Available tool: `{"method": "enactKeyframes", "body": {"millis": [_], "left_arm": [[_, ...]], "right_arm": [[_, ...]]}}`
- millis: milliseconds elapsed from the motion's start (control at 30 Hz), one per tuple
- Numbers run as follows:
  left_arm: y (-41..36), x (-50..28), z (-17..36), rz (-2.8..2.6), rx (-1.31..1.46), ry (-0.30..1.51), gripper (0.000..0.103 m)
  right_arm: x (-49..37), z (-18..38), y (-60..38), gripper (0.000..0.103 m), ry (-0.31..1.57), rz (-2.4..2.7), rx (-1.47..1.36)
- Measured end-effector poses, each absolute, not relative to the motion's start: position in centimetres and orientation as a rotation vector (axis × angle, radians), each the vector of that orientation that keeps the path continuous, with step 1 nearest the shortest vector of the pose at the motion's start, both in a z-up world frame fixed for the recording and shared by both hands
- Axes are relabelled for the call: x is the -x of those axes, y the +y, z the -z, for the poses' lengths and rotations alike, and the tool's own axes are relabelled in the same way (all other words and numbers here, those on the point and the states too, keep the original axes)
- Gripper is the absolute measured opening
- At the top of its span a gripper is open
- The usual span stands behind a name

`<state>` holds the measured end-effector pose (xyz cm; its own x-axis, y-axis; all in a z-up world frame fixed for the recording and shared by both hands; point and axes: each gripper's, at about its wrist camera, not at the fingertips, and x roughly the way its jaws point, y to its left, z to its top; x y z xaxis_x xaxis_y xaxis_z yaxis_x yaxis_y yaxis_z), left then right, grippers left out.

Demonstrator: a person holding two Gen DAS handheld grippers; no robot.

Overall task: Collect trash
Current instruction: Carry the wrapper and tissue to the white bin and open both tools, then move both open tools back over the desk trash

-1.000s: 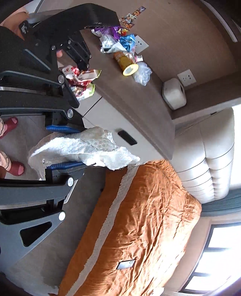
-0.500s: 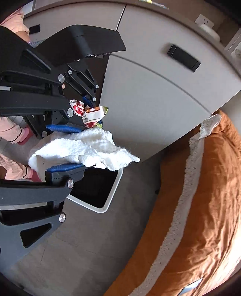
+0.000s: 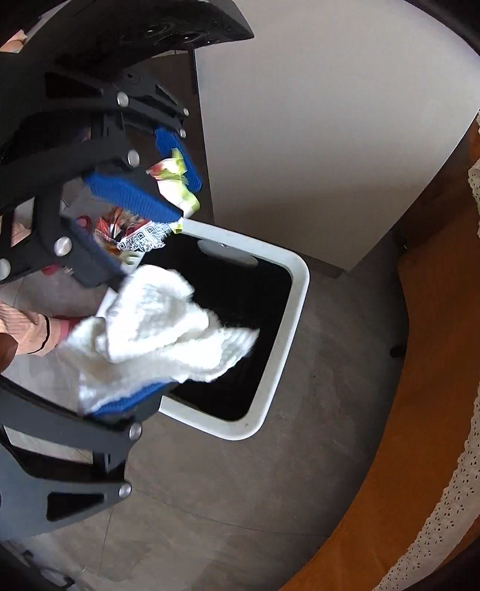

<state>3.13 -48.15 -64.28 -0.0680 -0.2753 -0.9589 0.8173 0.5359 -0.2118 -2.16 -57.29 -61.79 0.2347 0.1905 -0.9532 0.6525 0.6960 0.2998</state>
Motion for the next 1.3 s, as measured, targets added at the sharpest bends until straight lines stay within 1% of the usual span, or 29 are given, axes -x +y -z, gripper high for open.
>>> {"method": "enactKeyframes", "body": {"millis": [33, 67, 333, 533, 767, 1100, 1300], "left_arm": [[-48.2, -3.1, 64.6, 0.969, -0.514, 1.371, 0.098], [-48.0, -3.5, 64.7, 0.965, -0.5, 1.391, 0.098], [-47.9, -3.6, 63.9, 0.946, -0.53, 1.368, 0.098], [-47.4, -3.4, 60.8, 0.939, -0.529, 1.321, 0.098], [-45.9, -2.7, 52.7, 0.92, -0.455, 1.221, 0.098], [-42.4, -1.3, 40.0, 0.88, -0.336, 1.085, 0.098], [-39.5, -1.3, 32.7, 0.803, -0.292, 0.956, 0.098]], "right_arm": [[2.2, 61.9, -57.3, 0.096, 1.33, 0.365, -0.785], [2.2, 62.0, -57.5, 0.099, 1.336, 0.367, -0.783], [2.8, 60.2, -57.9, 0.098, 1.299, 0.387, -0.781], [3.7, 57.1, -58.0, 0.098, 1.251, 0.419, -0.764], [5.6, 49.8, -56.8, 0.098, 1.151, 0.444, -0.696], [6.2, 35.9, -52.9, 0.098, 0.94, 0.405, -0.533], [5.8, 29.4, -49.8, 0.098, 0.839, 0.301, -0.442]]}}
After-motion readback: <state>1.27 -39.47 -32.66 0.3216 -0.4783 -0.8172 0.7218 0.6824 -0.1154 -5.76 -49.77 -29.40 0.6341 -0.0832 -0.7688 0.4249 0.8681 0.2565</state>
